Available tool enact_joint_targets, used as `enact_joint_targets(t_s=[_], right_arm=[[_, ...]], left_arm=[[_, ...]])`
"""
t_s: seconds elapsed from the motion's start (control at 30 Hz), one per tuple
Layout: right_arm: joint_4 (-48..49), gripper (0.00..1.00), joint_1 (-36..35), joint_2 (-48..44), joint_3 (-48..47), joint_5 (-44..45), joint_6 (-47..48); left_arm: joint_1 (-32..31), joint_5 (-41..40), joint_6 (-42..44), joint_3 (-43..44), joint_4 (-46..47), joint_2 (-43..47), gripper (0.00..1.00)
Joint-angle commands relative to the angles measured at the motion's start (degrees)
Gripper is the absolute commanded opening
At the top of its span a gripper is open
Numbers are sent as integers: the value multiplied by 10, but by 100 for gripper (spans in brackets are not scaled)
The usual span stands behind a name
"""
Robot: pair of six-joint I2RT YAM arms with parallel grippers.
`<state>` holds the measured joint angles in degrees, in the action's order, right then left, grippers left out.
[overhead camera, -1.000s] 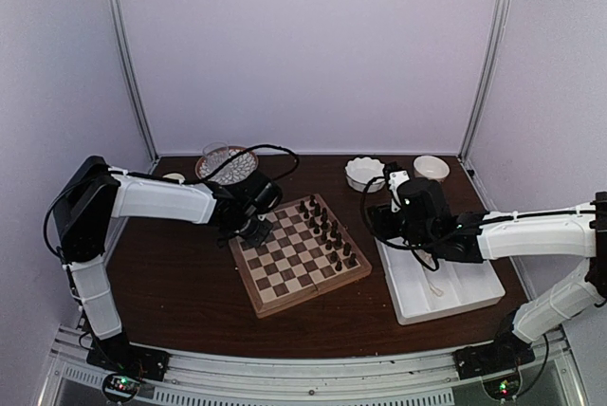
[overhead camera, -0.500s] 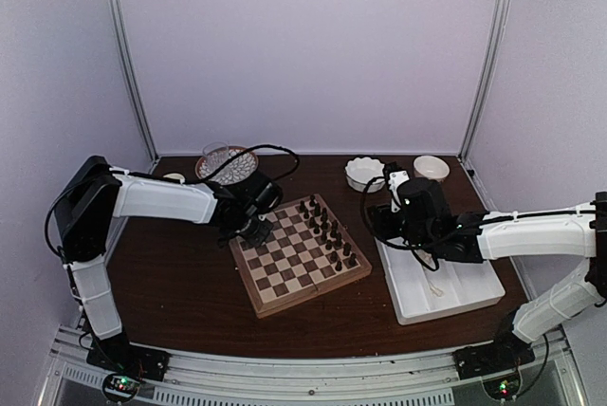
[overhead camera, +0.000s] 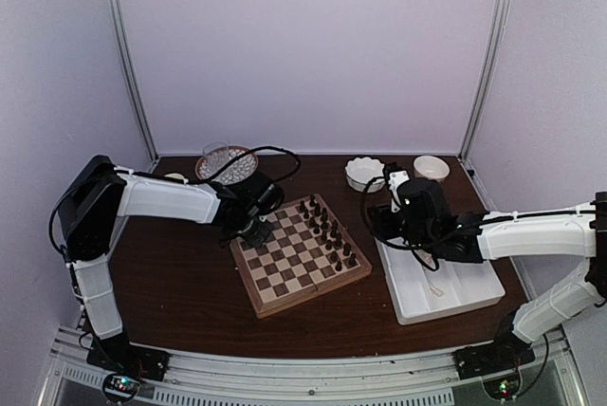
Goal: Set up the chess pieces on the board
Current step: Place the pawn on b2.
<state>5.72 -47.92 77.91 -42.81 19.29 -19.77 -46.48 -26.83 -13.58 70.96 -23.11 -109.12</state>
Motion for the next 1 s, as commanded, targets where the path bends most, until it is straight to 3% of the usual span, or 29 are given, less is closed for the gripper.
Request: enact_joint_targets(t_s=[0.0, 0.4, 0.6, 0.97], right_arm=[[-6, 54, -1, -7, -10, -2, -4], [-6, 54, -1, -6, -11, -3, -4], [-6, 54, -1, -6, -11, -3, -4], [-7, 54, -1, -6, -11, -3, -3]], left_arm=[[4, -12, 1, 16, -5, -6, 11], [4, -10, -1, 17, -5, -2, 20], [4, -1, -3, 13, -4, 5, 17], [4, 9, -2, 11, -4, 17, 21]])
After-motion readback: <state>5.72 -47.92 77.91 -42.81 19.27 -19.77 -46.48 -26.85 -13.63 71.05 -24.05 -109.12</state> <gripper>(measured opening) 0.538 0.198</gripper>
